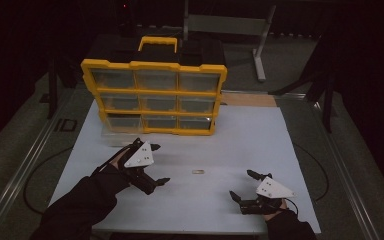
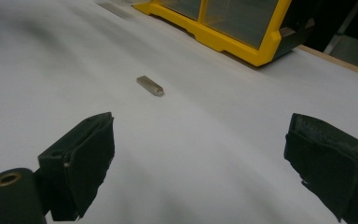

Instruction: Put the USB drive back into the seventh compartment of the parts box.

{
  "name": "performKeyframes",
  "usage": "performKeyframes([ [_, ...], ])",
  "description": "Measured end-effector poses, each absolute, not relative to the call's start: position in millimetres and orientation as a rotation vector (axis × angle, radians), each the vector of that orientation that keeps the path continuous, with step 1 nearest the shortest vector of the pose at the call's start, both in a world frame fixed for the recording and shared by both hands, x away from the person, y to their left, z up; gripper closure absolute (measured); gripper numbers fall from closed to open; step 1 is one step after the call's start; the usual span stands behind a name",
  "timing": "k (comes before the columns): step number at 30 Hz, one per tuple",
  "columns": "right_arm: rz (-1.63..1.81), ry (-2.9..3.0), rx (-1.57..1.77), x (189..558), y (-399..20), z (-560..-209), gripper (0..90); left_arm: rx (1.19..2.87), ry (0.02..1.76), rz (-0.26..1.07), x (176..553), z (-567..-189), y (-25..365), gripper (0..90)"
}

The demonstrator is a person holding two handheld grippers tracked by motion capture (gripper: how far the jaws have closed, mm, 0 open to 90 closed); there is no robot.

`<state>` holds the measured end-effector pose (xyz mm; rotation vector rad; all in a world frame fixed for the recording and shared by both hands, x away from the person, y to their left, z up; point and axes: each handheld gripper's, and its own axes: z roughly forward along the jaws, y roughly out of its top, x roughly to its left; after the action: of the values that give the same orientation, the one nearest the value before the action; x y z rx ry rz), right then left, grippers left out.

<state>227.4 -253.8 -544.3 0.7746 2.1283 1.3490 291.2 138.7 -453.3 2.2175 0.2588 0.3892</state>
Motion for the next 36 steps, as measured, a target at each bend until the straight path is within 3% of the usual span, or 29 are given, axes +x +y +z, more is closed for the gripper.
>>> performKeyframes([
  [36, 1.350, 2.147, 0.749, 228, -253, -545, 8.7, 2.317, 0.214, 0.213, 323, -504, 67, 0.6],
])
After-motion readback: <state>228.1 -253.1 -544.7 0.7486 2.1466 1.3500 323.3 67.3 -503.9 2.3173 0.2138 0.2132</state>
